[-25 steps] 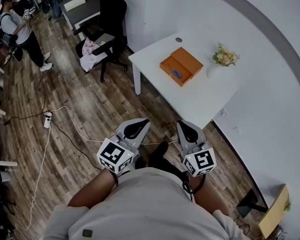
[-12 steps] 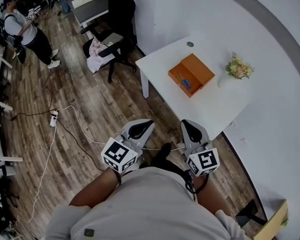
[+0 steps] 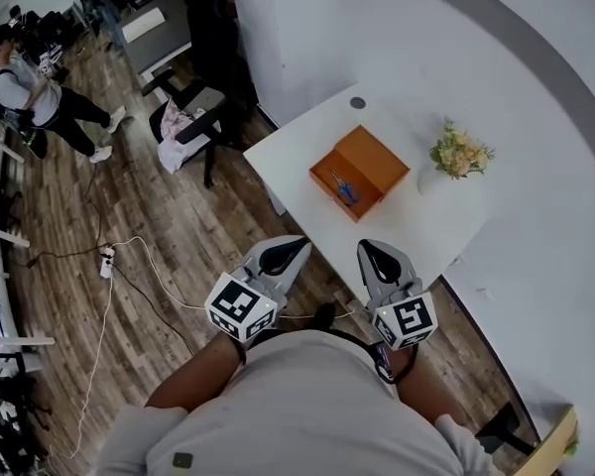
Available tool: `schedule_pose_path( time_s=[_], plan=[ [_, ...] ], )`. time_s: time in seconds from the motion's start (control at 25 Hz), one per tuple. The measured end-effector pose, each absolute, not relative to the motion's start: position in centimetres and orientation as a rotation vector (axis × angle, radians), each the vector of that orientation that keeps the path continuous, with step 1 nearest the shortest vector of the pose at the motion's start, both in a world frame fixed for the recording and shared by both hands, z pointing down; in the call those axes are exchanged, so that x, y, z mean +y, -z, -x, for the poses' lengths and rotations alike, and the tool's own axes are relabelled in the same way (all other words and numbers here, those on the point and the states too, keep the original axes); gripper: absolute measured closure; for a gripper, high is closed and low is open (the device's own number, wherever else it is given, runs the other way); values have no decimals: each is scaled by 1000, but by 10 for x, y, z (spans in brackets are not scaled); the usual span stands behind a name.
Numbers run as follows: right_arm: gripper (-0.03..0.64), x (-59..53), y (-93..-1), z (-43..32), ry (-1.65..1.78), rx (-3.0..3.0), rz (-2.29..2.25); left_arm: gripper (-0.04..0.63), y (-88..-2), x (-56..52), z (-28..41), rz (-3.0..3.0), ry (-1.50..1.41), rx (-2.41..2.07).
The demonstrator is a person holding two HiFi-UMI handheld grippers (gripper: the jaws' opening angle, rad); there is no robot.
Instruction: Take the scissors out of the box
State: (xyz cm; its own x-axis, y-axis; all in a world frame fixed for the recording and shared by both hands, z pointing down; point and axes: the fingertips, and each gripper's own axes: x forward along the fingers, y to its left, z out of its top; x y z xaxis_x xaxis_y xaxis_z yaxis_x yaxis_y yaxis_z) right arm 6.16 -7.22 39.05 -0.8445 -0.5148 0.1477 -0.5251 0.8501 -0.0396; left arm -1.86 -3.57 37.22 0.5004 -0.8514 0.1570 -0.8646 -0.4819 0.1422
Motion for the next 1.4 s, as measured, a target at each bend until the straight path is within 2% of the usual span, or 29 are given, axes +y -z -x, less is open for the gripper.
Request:
schedule_pose_path(
  time_s=[0.68, 1.4],
  plan=[
    [606, -170, -393, -109, -141, -2843, -961, 591, -379, -142, -26, -2605, -156, -1336],
    [606, -267, -480, -45, -315, -2586, -982, 592, -442, -266, 19, -2606, -279, -1011]
  ],
)
